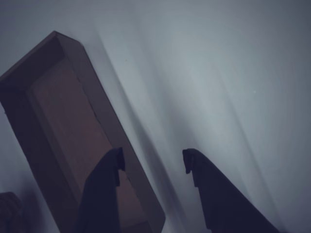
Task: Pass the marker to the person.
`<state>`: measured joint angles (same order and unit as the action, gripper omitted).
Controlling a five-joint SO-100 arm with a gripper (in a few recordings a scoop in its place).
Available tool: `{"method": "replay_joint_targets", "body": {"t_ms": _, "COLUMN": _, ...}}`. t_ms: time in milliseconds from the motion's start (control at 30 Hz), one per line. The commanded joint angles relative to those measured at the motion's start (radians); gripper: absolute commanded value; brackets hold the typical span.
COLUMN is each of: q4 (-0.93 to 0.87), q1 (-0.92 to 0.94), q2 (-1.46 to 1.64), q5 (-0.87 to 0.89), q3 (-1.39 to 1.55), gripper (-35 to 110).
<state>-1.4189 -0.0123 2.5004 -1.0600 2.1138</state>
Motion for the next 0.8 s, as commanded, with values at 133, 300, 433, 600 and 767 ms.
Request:
{"method": "replay_joint_targets", "body": {"t_ms": 133, "q4": 0.008, "q1": 0.009, "q2": 0.018, "q5": 0.005, "q3": -0.057, "gripper": 27}}
{"method": "replay_joint_targets", "body": {"t_ms": 300, "q4": 0.026, "q1": -0.002, "q2": 0.032, "q5": 0.002, "q3": -0.035, "gripper": 28}}
{"method": "replay_joint_targets", "body": {"t_ms": 433, "q4": 0.026, "q1": -0.021, "q2": 0.043, "q5": 0.003, "q3": -0.012, "gripper": 28}}
{"method": "replay_joint_targets", "body": {"t_ms": 600, "q4": 0.031, "q1": -0.026, "q2": 0.067, "q5": 0.006, "q3": 0.000, "gripper": 28}}
{"method": "replay_joint_targets", "body": {"t_ms": 767, "q4": 0.031, "q1": -0.023, "q2": 0.067, "q5": 0.005, "q3": -0.002, "gripper": 28}}
